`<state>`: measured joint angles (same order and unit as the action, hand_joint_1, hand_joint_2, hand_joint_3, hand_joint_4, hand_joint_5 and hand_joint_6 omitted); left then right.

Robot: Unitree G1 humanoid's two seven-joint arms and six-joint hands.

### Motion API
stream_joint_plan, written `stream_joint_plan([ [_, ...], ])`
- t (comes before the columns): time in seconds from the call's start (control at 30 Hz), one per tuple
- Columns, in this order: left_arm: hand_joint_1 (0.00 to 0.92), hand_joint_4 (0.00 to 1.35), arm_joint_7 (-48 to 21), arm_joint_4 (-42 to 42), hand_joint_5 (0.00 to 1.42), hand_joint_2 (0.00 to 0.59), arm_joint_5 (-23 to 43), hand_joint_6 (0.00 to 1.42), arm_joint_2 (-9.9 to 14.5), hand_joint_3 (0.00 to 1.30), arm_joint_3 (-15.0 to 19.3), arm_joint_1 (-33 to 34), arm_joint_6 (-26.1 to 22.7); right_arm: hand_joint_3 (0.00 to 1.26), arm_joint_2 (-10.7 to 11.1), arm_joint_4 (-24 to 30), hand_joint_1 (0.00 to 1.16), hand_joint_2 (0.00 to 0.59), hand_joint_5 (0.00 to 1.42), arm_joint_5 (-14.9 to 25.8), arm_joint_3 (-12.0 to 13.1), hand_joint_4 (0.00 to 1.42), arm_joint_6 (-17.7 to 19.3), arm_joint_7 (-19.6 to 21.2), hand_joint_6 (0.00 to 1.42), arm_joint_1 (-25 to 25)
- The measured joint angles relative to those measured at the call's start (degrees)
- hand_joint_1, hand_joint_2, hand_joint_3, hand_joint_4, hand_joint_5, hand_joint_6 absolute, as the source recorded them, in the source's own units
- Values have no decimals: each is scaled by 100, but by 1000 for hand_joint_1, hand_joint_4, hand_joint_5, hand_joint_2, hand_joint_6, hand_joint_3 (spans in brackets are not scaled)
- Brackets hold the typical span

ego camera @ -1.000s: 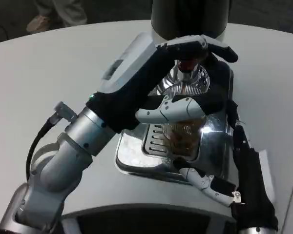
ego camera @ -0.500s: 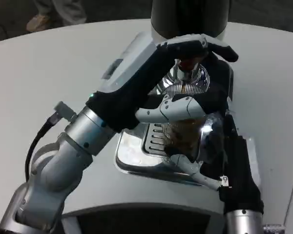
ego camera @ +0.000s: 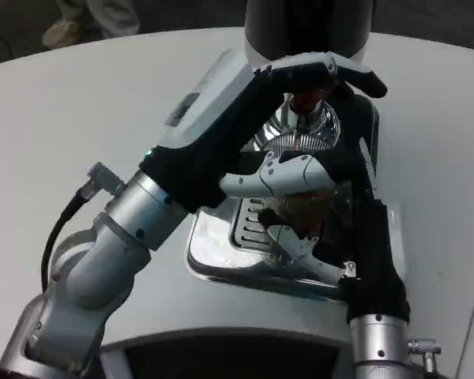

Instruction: Grasp the cup under the faucet to collect the drink, then remove the cup.

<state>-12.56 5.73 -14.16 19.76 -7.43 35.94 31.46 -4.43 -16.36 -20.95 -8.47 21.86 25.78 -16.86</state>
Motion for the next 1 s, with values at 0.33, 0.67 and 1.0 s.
stream_joint_plan([
  [0.33, 9, 366, 3, 34, 419, 98, -1, 295, 5, 482, 2, 32, 0, 71, -85, -355, 952, 165, 109, 1, 0, 91, 21, 107, 161, -320],
  [0.67, 9, 366, 4, 74, 419, 98, -1, 295, 15, 484, 5, 60, 1, 143, -165, -566, 961, 166, 308, 1, 34, 260, 21, 277, 320, -508],
  [1.0, 9, 310, -117, 104, 372, 97, 340, 268, 8, 462, 42, 67, -171, 280, -180, -776, 955, 166, 506, 14, 144, 455, 21, 359, 442, -725],
])
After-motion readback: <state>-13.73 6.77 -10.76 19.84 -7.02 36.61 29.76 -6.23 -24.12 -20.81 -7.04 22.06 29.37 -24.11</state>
